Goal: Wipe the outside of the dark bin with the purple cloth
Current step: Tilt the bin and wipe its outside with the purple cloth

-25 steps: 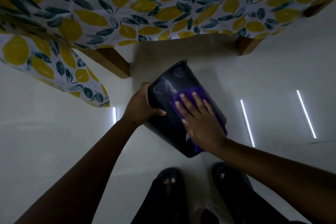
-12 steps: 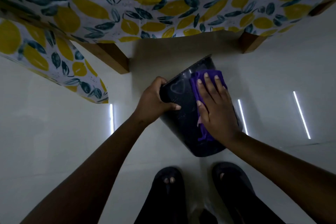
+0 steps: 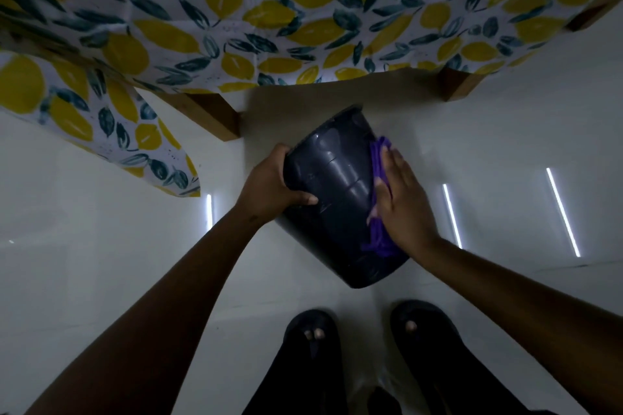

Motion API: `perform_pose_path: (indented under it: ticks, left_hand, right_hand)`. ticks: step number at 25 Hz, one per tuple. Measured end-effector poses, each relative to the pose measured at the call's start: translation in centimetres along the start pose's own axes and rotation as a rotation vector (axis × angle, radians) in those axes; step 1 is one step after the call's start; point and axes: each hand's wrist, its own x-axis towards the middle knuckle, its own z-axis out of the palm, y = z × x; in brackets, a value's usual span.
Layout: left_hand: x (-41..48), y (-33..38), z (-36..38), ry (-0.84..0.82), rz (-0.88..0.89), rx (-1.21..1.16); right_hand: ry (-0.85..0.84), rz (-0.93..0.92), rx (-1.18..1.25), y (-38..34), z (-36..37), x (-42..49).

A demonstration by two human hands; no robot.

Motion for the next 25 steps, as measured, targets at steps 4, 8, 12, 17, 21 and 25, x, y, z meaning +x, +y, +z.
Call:
perform_pose_path:
  ticks: [4,8,12,17,21,25]
  left_hand:
    - [-0.5,-1.1,-0.4,-0.046,-0.018,0.012]
    - [-1.3,-1.8,-0.6,-0.022,-0.045,-0.002]
    - [-2.0,-2.8,-0.4,0.009,-0.068,-0.042]
    - [-2.0,-3.4,-0.3,-0.001,-0.052,-0.059]
    - [-3.0,-3.9,0.0,0.055,-0.088,-0.099]
    - [-3.0,-4.5,0.0,0.045,-0.081,-0.092]
  right_hand:
    - [-0.063,-0.352,-0.260,-1.6,1.1,-2.5]
    - [-0.081,-0.097,0.090,-2.2,0.7,4.8]
    - [-0.073,-0.012,0.019,-1.4,0.9,0.4]
    - [-0.049,-0.466,-0.286,-4.8,2.1,0.9]
    - [-0.049,-0.012,0.097,-1.5,0.6,3.4]
    - [-0.080,-0.285,-0.286,-2.0,1.7,-3.6]
